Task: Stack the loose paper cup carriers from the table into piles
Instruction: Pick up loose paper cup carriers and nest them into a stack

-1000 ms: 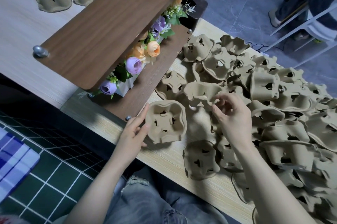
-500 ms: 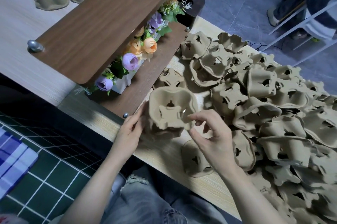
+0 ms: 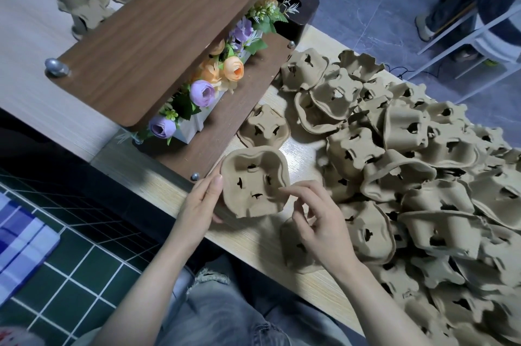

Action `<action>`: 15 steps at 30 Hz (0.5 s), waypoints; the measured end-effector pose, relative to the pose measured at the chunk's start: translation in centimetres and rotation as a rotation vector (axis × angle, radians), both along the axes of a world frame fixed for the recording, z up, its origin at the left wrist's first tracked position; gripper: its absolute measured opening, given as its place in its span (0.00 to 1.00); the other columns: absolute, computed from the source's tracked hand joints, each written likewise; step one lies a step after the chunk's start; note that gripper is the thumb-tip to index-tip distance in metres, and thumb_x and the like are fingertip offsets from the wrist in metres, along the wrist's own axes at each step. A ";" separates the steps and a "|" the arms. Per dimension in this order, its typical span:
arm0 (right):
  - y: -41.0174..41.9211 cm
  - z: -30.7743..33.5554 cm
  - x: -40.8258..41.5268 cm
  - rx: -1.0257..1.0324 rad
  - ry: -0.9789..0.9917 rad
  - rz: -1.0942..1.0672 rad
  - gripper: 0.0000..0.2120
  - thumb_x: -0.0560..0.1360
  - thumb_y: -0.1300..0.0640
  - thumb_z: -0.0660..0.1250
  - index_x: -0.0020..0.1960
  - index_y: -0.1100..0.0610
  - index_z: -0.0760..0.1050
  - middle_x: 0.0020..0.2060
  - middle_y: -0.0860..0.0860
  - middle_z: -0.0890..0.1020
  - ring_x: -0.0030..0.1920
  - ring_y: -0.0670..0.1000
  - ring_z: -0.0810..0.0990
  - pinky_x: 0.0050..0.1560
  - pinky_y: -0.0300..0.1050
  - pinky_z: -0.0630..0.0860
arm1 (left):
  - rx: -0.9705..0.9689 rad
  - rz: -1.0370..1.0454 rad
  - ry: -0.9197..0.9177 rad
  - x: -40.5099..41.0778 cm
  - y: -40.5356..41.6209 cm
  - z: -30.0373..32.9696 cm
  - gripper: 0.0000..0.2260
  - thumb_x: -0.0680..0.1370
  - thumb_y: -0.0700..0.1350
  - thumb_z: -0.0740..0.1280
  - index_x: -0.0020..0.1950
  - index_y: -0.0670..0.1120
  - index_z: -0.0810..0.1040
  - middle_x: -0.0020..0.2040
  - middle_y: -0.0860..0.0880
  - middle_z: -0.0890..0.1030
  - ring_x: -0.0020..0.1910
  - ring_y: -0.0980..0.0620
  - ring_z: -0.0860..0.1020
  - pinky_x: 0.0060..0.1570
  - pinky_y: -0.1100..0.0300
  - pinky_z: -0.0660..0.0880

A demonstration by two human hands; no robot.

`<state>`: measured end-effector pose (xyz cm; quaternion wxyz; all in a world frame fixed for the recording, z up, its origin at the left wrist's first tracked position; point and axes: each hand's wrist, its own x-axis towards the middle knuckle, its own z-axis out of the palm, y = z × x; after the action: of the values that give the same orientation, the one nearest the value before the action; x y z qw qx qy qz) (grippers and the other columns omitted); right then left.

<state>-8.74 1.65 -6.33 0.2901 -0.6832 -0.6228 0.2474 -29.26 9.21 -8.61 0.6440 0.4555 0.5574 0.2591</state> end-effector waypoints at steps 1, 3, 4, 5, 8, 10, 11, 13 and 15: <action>0.0 0.0 0.1 -0.007 0.001 -0.013 0.22 0.70 0.70 0.64 0.57 0.48 0.78 0.50 0.41 0.76 0.45 0.45 0.77 0.42 0.35 0.73 | 0.004 -0.006 0.002 -0.1 0.0 -0.2 0.18 0.77 0.60 0.55 0.68 0.69 0.66 0.58 0.67 0.74 0.51 0.49 0.79 0.38 0.66 0.78; 0.0 0.0 0.2 -0.011 0.015 -0.038 0.21 0.72 0.68 0.63 0.57 0.48 0.78 0.51 0.41 0.75 0.45 0.45 0.77 0.40 0.34 0.73 | 0.009 -0.020 0.004 -0.3 0.1 -0.7 0.21 0.76 0.61 0.57 0.70 0.69 0.66 0.63 0.62 0.75 0.56 0.51 0.79 0.40 0.58 0.80; 0.1 -0.1 0.2 -0.010 0.023 -0.049 0.19 0.73 0.67 0.63 0.58 0.48 0.78 0.51 0.41 0.75 0.45 0.45 0.78 0.40 0.35 0.73 | 0.009 -0.022 0.003 -0.4 0.1 -0.9 0.22 0.76 0.61 0.59 0.71 0.69 0.66 0.64 0.60 0.75 0.56 0.52 0.79 0.41 0.56 0.81; 0.1 -0.1 0.2 -0.011 0.029 -0.058 0.17 0.74 0.65 0.64 0.58 0.49 0.78 0.51 0.40 0.75 0.45 0.45 0.78 0.39 0.37 0.74 | 0.015 -0.024 0.001 -0.4 0.0 -1.0 0.21 0.76 0.60 0.60 0.70 0.71 0.66 0.65 0.60 0.75 0.57 0.55 0.79 0.41 0.55 0.81; 0.6 -0.3 0.3 -0.021 0.032 -0.071 0.16 0.76 0.64 0.65 0.59 0.48 0.78 0.51 0.40 0.75 0.46 0.47 0.78 0.38 0.44 0.77 | 0.059 -0.035 0.001 -0.4 -0.2 -1.1 0.19 0.80 0.54 0.61 0.67 0.75 0.66 0.66 0.62 0.73 0.54 0.60 0.79 0.40 0.57 0.81; 1.0 -0.3 0.3 -0.022 0.033 -0.073 0.16 0.76 0.64 0.65 0.59 0.48 0.77 0.51 0.40 0.75 0.46 0.48 0.78 0.38 0.47 0.77 | 0.069 -0.016 0.010 -0.3 -0.3 -1.3 0.20 0.82 0.49 0.62 0.67 0.73 0.66 0.65 0.59 0.74 0.51 0.62 0.80 0.39 0.57 0.81; 1.4 -0.4 0.4 -0.021 0.035 -0.070 0.15 0.76 0.64 0.65 0.59 0.48 0.77 0.51 0.40 0.74 0.45 0.48 0.77 0.38 0.47 0.77 | 0.073 -0.006 0.013 -0.3 -0.3 -1.4 0.20 0.82 0.48 0.62 0.66 0.72 0.66 0.65 0.57 0.74 0.48 0.63 0.80 0.39 0.57 0.81; 2.2 -0.5 0.6 -0.020 0.030 -0.064 0.14 0.76 0.63 0.65 0.59 0.49 0.77 0.51 0.41 0.74 0.45 0.48 0.77 0.38 0.48 0.77 | 0.090 -0.001 0.023 -0.2 -0.4 -1.7 0.21 0.82 0.46 0.63 0.66 0.71 0.66 0.66 0.55 0.74 0.45 0.63 0.79 0.38 0.58 0.81; 3.4 -0.6 1.0 -0.021 0.008 -0.071 0.14 0.76 0.62 0.65 0.59 0.49 0.76 0.51 0.42 0.74 0.45 0.47 0.77 0.39 0.48 0.77 | 0.110 -0.009 0.032 -0.2 -0.5 -1.8 0.22 0.82 0.46 0.63 0.68 0.71 0.64 0.65 0.54 0.74 0.40 0.63 0.77 0.39 0.59 0.81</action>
<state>-7.71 5.09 -6.90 0.2937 -0.7069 -0.5944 0.2463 -29.42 8.76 -10.46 0.6100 0.4969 0.5505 0.2791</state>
